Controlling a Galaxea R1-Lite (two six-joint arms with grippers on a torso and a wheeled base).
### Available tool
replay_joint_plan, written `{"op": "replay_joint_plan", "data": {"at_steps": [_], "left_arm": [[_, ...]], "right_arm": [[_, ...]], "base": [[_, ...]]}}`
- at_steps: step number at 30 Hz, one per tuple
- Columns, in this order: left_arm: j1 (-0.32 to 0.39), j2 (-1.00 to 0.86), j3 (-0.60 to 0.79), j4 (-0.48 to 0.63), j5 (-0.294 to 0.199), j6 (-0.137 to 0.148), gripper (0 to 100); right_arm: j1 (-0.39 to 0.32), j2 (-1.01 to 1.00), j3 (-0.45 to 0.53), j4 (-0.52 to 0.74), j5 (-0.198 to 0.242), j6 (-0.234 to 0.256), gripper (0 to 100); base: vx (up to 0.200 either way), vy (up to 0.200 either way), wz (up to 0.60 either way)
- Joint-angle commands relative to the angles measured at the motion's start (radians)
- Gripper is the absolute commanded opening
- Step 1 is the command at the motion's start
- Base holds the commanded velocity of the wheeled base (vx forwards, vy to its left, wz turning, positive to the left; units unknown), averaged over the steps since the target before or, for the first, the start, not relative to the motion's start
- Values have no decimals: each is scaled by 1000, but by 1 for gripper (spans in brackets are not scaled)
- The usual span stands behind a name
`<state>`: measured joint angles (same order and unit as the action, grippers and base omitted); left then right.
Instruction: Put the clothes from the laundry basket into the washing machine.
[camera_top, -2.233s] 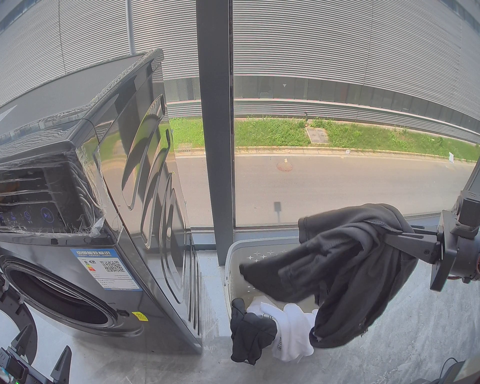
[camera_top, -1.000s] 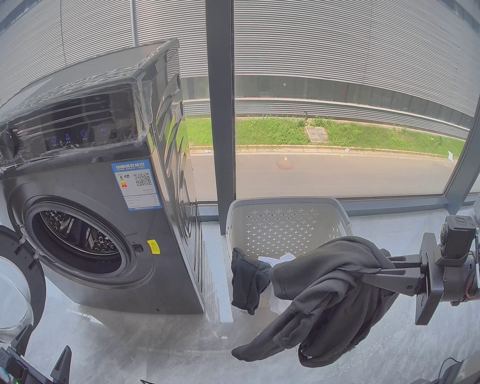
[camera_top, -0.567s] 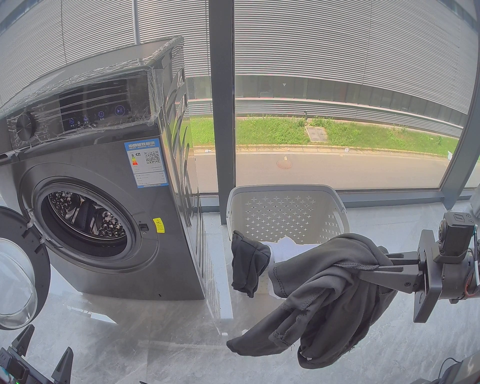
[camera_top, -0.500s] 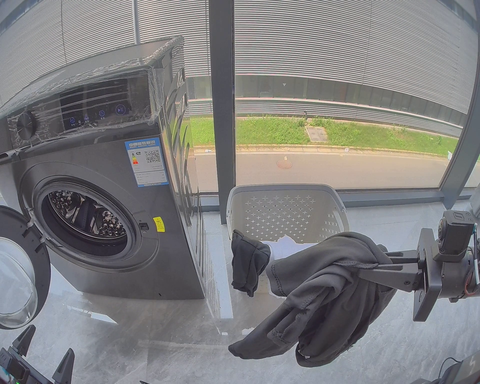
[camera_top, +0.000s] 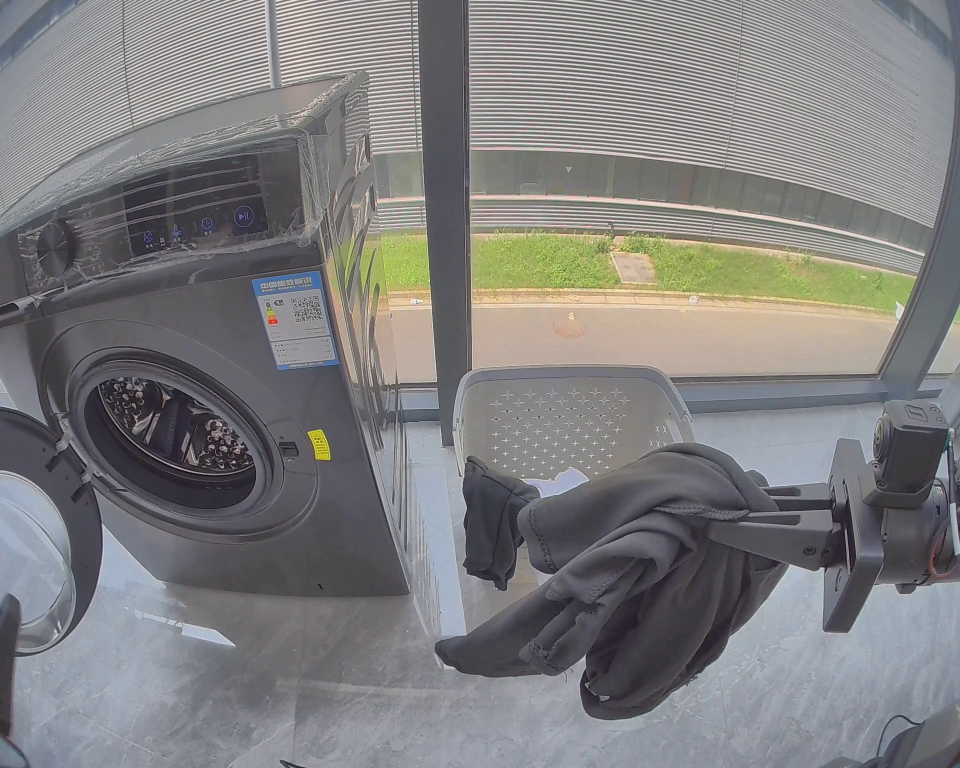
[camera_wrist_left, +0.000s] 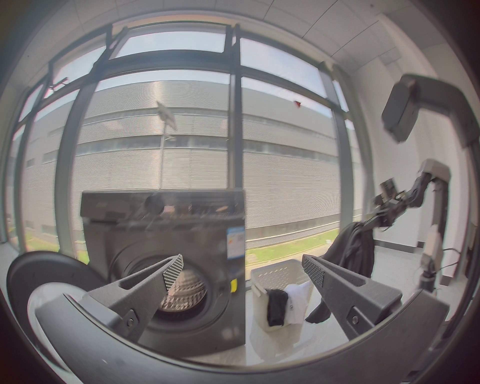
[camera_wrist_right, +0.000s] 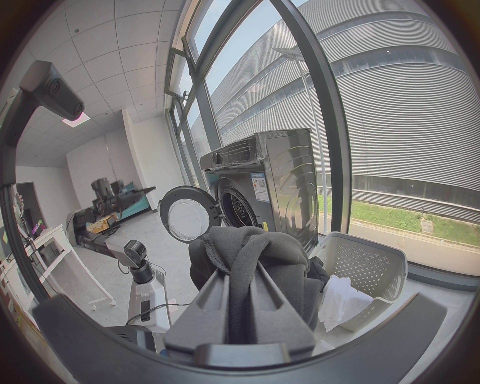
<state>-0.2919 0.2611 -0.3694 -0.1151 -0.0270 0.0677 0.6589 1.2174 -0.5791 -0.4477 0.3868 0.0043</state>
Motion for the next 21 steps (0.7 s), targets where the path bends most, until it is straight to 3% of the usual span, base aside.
{"op": "replay_joint_plan", "data": {"at_steps": [1,2,4,6,8,9,13,21], "left_arm": [[-332,383,-332,103,-123,92,100],[-340,391,-329,104,-131,92,100],[-397,466,-310,103,-197,92,100],[-424,534,-309,92,-240,98,100],[-440,575,-307,75,-264,113,100],[-463,629,-304,51,-298,144,100],[-464,725,-270,-12,-358,169,100],[-458,828,-186,-241,-372,164,100]], "right_arm": [[97,27,-51,-2,14,-3,0],[103,27,-50,-2,18,-3,0],[151,28,-45,1,57,-6,0],[186,30,-50,4,63,-6,0],[219,34,-56,4,63,-4,0],[266,43,-67,4,58,-4,0],[334,66,-67,6,55,-6,0],[419,97,-87,4,55,-6,0]], "base": [[0,0,0],[0,0,0],[0,0,0],[0,0,0],[0,0,0],[0,0,0],[0,0,0],[0,0,0]]}}
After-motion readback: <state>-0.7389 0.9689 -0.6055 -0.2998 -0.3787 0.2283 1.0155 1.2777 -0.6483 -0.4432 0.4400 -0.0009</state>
